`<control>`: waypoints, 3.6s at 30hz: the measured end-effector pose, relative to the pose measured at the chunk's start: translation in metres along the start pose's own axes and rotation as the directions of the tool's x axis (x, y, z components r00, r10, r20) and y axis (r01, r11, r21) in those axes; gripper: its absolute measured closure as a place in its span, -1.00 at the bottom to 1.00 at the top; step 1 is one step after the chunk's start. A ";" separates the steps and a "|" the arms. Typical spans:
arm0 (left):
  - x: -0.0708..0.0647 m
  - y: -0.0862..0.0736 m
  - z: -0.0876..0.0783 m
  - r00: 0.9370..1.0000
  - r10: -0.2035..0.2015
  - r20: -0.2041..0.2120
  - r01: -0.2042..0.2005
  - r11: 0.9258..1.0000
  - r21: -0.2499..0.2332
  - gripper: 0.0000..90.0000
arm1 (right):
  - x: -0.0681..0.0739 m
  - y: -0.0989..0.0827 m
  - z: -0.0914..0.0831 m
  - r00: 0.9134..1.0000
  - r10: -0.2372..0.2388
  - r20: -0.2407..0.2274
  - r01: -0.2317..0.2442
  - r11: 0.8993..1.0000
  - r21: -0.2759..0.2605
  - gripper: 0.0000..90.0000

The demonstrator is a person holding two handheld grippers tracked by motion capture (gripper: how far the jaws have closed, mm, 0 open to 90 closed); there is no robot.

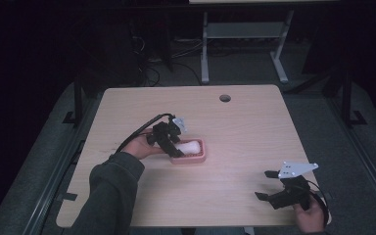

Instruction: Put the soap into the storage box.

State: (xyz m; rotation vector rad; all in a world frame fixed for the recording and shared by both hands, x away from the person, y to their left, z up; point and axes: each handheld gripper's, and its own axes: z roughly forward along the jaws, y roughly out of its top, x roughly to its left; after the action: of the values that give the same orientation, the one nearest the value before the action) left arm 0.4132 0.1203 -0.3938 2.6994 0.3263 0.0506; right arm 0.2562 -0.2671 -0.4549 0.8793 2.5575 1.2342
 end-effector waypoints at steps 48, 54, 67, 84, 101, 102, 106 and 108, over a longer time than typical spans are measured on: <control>-0.034 -0.043 -0.018 0.999 -0.034 0.002 0.034 0.998 -0.059 -0.30 | 0.000 0.001 0.003 1.000 0.011 0.008 -0.011 1.000 0.016 -0.69; -0.036 -0.052 -0.018 0.999 -0.043 0.000 0.043 0.997 -0.059 -0.30 | 0.000 0.000 0.002 1.000 0.017 0.011 -0.017 1.000 0.013 -0.69; -0.045 -0.067 -0.017 0.999 -0.041 -0.016 0.040 0.997 -0.065 -0.31 | 0.000 0.000 0.002 1.000 0.017 0.018 -0.017 1.000 0.023 -0.69; -0.056 -0.085 -0.018 0.999 -0.046 -0.008 0.046 0.997 -0.069 -0.30 | -0.002 -0.002 0.001 0.999 0.026 0.030 -0.027 0.999 0.032 -0.69; -0.065 -0.102 -0.020 0.997 -0.079 0.004 0.079 0.993 -0.086 -0.33 | -0.002 -0.002 0.001 0.999 0.028 0.033 -0.029 0.999 0.033 -0.69; -0.066 -0.103 -0.021 0.997 -0.078 0.003 0.078 0.993 -0.088 -0.33 | -0.002 -0.002 0.001 0.999 0.028 0.034 -0.029 0.999 0.035 -0.69; -0.069 -0.105 -0.020 0.997 -0.072 -0.014 0.071 0.994 -0.079 -0.35 | -0.002 -0.002 0.002 0.999 0.026 0.034 -0.027 0.999 0.035 -0.69; -0.070 -0.107 -0.020 0.997 -0.076 -0.012 0.075 0.994 -0.079 -0.36 | -0.002 -0.003 0.002 0.999 0.029 0.033 -0.030 0.999 0.036 -0.69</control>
State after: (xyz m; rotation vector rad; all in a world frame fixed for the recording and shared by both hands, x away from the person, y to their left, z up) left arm 0.3197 0.2069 -0.4188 2.6081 0.4219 0.0610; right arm 0.2572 -0.2683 -0.4582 0.9397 2.5579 1.1751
